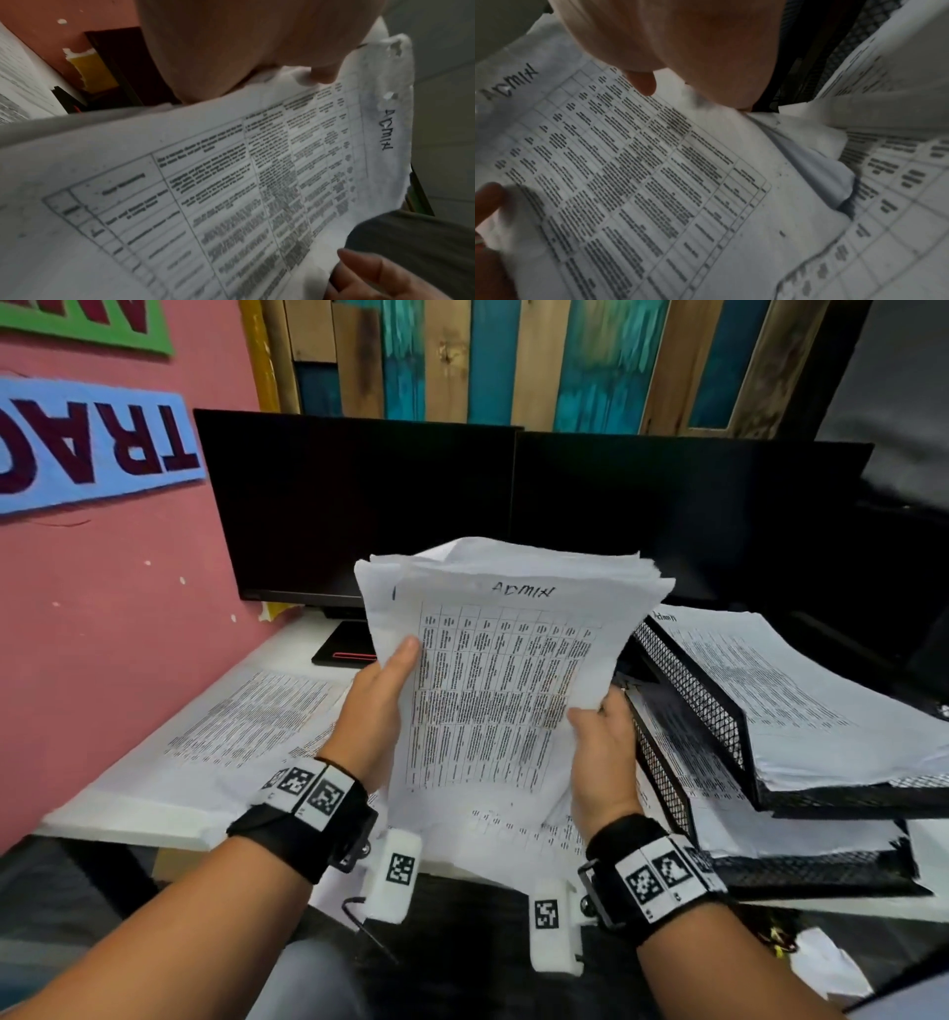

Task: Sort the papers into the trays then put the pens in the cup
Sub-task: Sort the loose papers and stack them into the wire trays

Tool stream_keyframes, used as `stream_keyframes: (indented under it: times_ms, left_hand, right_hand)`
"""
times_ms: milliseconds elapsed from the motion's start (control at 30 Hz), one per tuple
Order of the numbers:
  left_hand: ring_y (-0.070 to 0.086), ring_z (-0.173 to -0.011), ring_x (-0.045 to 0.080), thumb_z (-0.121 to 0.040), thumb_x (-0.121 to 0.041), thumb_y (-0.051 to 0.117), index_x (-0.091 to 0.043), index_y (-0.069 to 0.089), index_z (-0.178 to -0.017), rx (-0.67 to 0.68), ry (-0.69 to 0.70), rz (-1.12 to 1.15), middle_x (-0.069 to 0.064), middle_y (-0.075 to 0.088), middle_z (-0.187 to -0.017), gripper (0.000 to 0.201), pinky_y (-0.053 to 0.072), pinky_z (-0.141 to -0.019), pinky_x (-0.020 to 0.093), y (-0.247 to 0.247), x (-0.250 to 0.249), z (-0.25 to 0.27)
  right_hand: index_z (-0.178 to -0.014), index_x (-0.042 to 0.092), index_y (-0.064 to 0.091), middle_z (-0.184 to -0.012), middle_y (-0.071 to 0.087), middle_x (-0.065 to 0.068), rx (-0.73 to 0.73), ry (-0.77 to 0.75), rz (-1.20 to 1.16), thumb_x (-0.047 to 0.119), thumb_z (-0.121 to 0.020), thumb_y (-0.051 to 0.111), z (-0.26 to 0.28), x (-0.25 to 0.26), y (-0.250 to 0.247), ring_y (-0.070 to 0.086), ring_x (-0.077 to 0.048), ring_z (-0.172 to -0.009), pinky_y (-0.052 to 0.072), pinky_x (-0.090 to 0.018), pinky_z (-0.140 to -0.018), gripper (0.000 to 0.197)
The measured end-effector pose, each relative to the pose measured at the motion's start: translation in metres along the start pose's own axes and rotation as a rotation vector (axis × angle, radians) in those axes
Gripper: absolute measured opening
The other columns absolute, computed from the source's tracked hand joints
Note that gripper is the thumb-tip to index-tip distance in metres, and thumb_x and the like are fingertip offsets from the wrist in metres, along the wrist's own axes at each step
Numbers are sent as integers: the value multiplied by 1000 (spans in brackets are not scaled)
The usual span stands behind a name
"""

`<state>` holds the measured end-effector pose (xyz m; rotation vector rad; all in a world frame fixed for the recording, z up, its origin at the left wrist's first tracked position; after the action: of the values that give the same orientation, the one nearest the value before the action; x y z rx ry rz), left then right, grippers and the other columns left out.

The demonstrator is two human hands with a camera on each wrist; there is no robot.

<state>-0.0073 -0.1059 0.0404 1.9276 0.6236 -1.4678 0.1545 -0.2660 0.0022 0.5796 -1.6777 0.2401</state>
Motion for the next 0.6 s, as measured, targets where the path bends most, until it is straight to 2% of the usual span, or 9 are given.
stream_keyframes:
  times_ms: [67, 100, 167, 233, 267, 333, 433, 533, 600]
  left_hand:
    - [56, -138, 24, -85, -71, 65, -28, 59, -143, -20, 8, 15, -3, 66, -142, 73, 34, -118, 62, -2, 2, -1]
    - [58, -136, 23, -87, -67, 65, -28, 59, -142, -24, 12, -1, -3, 67, -140, 68, 37, -117, 60, -2, 0, -1]
    - [67, -124, 20, -93, -50, 66, -26, 64, -135, -20, 41, -119, -3, 73, -130, 49, 47, -110, 56, -2, -5, -3]
    - [72, -112, 16, -95, -33, 71, -24, 69, -126, -48, 116, -274, -4, 77, -120, 32, 54, -103, 54, -5, -14, -6]
    - [73, -108, 15, -95, -26, 72, -22, 69, -122, -70, 158, -313, -4, 77, -116, 28, 57, -100, 52, -7, -20, -8]
    - [74, -104, 13, -94, -20, 73, -19, 67, -122, -101, 244, -340, -3, 77, -114, 28, 60, -95, 45, -8, -35, -9]
    - [73, -110, 15, -92, -27, 74, -18, 66, -126, -83, 320, -341, -3, 76, -119, 35, 57, -95, 41, -3, -53, -12]
    - [72, -112, 18, -90, -36, 70, -24, 72, -119, -41, 266, -344, -3, 77, -117, 32, 56, -98, 43, 0, -47, -18]
    - [72, -109, 23, -95, -33, 69, -27, 74, -114, -20, 156, -384, -2, 78, -113, 20, 57, -96, 45, -2, -25, -22]
  right_hand:
    - [-118, 25, 63, -119, 75, 2, -20, -14, -47, 6, -93, 51, -1, 3, 4, 69, -18, -114, 50, -46, -110, 34]
    - [-120, 28, 63, -120, 75, 6, -31, -22, -56, 9, -91, 53, -2, 6, 5, 68, -15, -116, 51, -43, -108, 37]
    - [-125, 30, 61, -117, 75, 16, -33, -48, -23, 10, -92, 56, -4, 10, 5, 69, -6, -112, 53, -38, -104, 39]
    - [-129, 29, 58, -108, 73, 29, -24, -89, 27, 4, -98, 55, -6, 16, 3, 68, 7, -101, 53, -29, -94, 40]
    - [-130, 30, 56, -106, 72, 30, -26, -112, 45, 2, -100, 55, -8, 20, 3, 68, 10, -98, 52, -24, -90, 41]
    - [-137, 28, 53, -113, 72, 22, -36, -147, 56, 1, -100, 54, -11, 28, 4, 67, 10, -101, 52, -16, -86, 46]
    - [-150, 27, 43, -128, 66, 19, -24, -192, 67, -1, -100, 53, -15, 38, 10, 65, 11, -110, 51, -6, -89, 57]
    - [-149, 27, 41, -127, 66, 19, -8, -181, 104, 0, -101, 53, -17, 33, 13, 66, 12, -106, 52, -8, -90, 57]
    - [-147, 25, 41, -117, 65, 21, 11, -125, 126, 0, -100, 54, -19, 19, 11, 66, 13, -95, 51, -7, -79, 55]
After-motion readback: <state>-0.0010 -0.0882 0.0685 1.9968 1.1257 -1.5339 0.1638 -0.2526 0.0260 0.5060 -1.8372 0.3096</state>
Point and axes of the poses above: each hand's wrist, its own z-axis away from the middle knuckle, its own y-axis out of the palm, x = y × z, the point moved 7 cm from there along -z, towards the middle knuckle
